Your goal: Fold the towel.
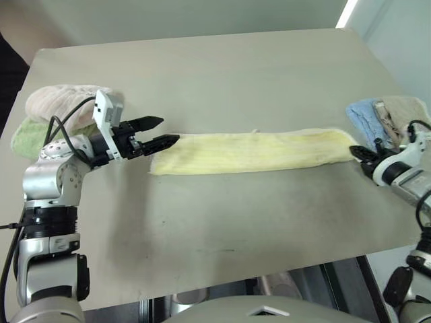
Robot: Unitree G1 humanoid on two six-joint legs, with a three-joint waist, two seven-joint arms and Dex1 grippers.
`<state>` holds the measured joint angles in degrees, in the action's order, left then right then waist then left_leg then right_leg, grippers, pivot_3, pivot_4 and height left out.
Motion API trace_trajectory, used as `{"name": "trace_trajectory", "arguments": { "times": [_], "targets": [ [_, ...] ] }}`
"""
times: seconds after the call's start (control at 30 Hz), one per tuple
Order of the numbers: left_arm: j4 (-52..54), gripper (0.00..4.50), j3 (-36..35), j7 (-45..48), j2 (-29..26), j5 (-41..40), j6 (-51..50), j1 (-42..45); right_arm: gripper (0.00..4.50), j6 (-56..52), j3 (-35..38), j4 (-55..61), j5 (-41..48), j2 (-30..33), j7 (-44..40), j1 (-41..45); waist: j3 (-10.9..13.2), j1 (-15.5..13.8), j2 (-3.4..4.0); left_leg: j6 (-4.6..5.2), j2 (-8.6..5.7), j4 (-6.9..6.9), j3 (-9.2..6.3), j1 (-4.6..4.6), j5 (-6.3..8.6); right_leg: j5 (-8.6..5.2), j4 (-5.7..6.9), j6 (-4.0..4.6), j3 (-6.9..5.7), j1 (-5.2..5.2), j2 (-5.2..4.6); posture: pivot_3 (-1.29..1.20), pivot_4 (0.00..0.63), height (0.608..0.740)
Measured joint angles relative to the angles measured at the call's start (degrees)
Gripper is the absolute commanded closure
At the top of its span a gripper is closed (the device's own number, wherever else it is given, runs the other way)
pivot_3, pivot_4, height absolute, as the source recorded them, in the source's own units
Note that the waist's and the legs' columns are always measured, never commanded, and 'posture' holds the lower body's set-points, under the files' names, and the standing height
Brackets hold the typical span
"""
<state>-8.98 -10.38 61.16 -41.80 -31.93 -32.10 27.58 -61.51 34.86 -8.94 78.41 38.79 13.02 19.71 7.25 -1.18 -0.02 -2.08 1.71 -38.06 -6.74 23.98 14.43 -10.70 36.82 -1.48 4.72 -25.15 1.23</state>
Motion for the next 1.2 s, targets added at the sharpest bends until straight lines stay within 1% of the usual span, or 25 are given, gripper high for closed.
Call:
{"name": "trace_trajectory", "arguments": {
  "times": [0.1, 0.2, 0.3, 0.33, 0.37, 0.4, 0.47, 0.57, 0.73, 0.83, 0.93, 1.1, 1.2],
  "targets": [
    [0.00, 0.00, 0.00, 0.00, 0.03, 0.03, 0.21, 0.00, 4.48, -0.62, -2.67, 1.71, -3.49, 4.71, -6.53, 1.12, 0.00, 0.05, 0.00, 0.00, 0.01, 0.00, 0.06, -0.02, 0.01, 0.00, 0.01, 0.01, 0.00, -0.01, 0.01, 0.00, 0.150, 0.740],
    [0.00, 0.00, 0.03, -0.01, 0.17, 0.06, 0.43, 0.01, 4.48, -1.40, -10.08, 7.75, -8.93, 9.23, -15.44, 2.17, 0.00, 0.37, 0.00, 0.00, 0.05, -0.03, 0.17, -0.07, 0.00, 0.01, 0.03, 0.03, -0.01, -0.02, 0.03, 0.00, 0.150, 0.740],
    [0.00, 0.00, 0.13, -0.02, 0.31, 0.07, 0.45, 0.00, 4.48, -1.09, -15.62, 11.48, -13.21, 11.90, -20.90, 3.00, 0.00, 0.46, 0.01, 0.01, 0.06, -0.07, 0.26, -0.07, 0.00, 0.02, 0.04, 0.02, 0.00, -0.02, 0.03, 0.00, 0.150, 0.740],
    [0.00, 0.00, 0.13, -0.03, 0.34, 0.07, 0.47, 0.01, 4.48, -1.00, -18.76, 14.06, -15.37, 12.99, -23.71, 3.58, 0.00, 0.47, 0.00, 0.01, 0.07, -0.12, 0.28, -0.07, 0.00, 0.03, 0.04, 0.01, 0.00, -0.01, 0.03, 0.00, 0.150, 0.740],
    [-0.04, 0.00, 0.10, -0.11, 0.39, 0.13, 0.50, -0.07, 4.48, 0.42, -24.42, 16.47, -19.91, 15.37, -27.78, 4.33, 0.03, 0.44, 0.05, 0.01, 0.06, -0.19, 0.41, -0.06, 0.00, 0.04, 0.05, -0.02, 0.05, -0.04, -0.02, 0.00, 0.150, 0.740],
    [-0.05, 0.00, 0.06, -0.20, 0.40, 0.21, 0.61, -0.08, 4.48, 0.91, -29.82, 19.07, -22.89, 15.58, -31.34, 7.13, 0.04, 0.49, 0.06, 0.03, 0.08, -0.15, 0.55, -0.07, -0.01, 0.08, 0.04, -0.03, 0.05, -0.07, -0.06, 0.00, 0.150, 0.740],
    [0.02, 0.00, 0.33, -0.27, 1.24, 0.25, 0.81, 0.08, 4.48, 2.06, -34.89, 23.05, -25.19, 14.12, -35.63, 11.00, 0.04, 0.71, 0.07, 0.03, 0.09, -0.16, 0.63, -0.12, -0.01, 0.12, 0.05, 0.00, 0.05, -0.08, -0.05, 0.00, 0.150, 0.740],
    [0.09, 0.00, 0.65, -0.39, 1.77, 0.37, 0.85, 0.00, 4.48, 3.59, -41.65, 25.29, -30.20, 11.20, -39.83, 15.93, 0.03, 0.85, 0.05, 0.04, 0.12, -0.19, 0.65, -0.13, -0.02, 0.12, 0.03, 0.00, 0.05, -0.08, -0.06, 0.00, 0.150, 0.740],
    [0.15, 0.00, 0.59, -0.70, 1.93, 0.48, 0.86, -0.17, 4.48, 4.26, -49.11, 23.86, -37.55, 5.85, -42.57, 18.80, 0.03, 0.59, 0.05, 0.07, 0.13, -0.20, 0.66, -0.11, -0.03, 0.14, 0.05, 0.02, 0.05, -0.15, -0.12, 0.00, 0.150, 0.740],
    [0.62, 0.00, 0.57, -1.38, 2.03, 0.45, 0.85, -0.42, 4.48, 6.26, -54.06, 20.36, -43.86, 3.20, -43.92, 20.05, 0.02, 0.65, 0.04, 0.08, 0.13, -0.21, 0.66, -0.12, -0.03, 0.21, 0.06, 0.10, 0.02, -0.16, -0.15, 0.00, 0.150, 0.740],
    [1.79, 0.00, 0.26, -1.58, 1.98, 0.28, 0.84, -1.64, 4.48, 6.80, -55.93, 18.01, -47.11, 1.78, -45.68, 18.78, 0.03, 0.60, 0.05, 0.08, 0.13, -0.20, 0.70, -0.10, -0.03, 0.20, 0.06, 0.10, 0.02, -0.22, -0.17, 0.00, 0.150, 0.740],
    [2.39, 0.00, 0.10, -1.80, 1.77, -0.05, 0.76, -2.34, 4.48, 6.69, -55.69, 18.67, -48.02, 0.07, -48.57, 18.60, 0.03, 0.71, 0.04, 0.07, 0.14, -0.19, 0.73, -0.09, -0.04, 0.18, 0.08, 0.14, 0.02, -0.25, -0.15, 0.00, 0.150, 0.740],
    [2.44, 0.00, 0.10, -1.99, 1.76, -0.07, 0.75, -2.35, 4.48, 6.33, -55.68, 18.93, -48.94, -1.31, -48.94, 18.58, 0.03, 0.74, 0.04, 0.07, 0.14, -0.21, 0.74, -0.09, -0.04, 0.19, 0.08, 0.16, 0.02, -0.25, -0.16, 0.00, 0.150, 0.740]
  ]
}}
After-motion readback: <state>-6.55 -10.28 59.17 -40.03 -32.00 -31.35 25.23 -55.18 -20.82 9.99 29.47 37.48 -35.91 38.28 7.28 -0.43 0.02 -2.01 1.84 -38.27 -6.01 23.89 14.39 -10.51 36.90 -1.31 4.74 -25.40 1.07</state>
